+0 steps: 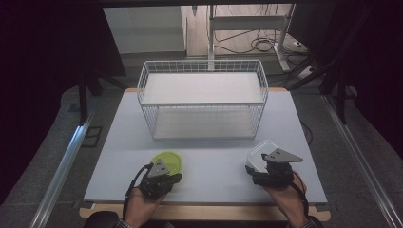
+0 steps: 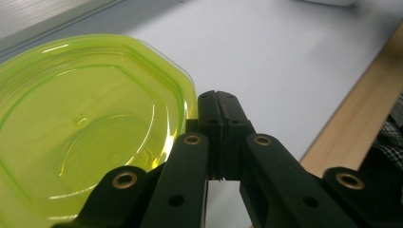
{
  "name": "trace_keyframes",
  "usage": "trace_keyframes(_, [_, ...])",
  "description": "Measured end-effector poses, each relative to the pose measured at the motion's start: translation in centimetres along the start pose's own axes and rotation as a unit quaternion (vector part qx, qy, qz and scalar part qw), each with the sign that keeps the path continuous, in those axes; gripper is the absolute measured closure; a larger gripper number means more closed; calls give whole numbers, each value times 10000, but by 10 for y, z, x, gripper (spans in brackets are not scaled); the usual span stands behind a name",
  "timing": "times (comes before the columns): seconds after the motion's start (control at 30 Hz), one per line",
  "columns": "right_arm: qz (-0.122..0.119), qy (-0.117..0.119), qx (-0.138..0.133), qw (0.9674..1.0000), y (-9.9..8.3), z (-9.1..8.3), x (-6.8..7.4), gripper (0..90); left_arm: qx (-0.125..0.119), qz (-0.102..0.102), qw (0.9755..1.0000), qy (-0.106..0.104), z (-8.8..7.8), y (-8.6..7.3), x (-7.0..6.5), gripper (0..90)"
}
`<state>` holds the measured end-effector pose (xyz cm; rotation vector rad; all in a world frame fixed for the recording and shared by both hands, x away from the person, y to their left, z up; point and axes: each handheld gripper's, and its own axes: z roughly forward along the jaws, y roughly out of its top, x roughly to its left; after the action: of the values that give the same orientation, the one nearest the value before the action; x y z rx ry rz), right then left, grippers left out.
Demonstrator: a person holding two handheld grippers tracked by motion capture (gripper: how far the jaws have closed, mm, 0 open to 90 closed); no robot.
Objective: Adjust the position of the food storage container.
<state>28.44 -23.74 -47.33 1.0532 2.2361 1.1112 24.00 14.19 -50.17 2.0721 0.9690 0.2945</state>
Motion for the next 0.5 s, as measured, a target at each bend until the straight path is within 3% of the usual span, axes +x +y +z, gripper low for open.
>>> trace_keyframes(0.5, [-24,4,29,10000,0,1,1,258,-100,-368,9984,427,-8,-6,36,900])
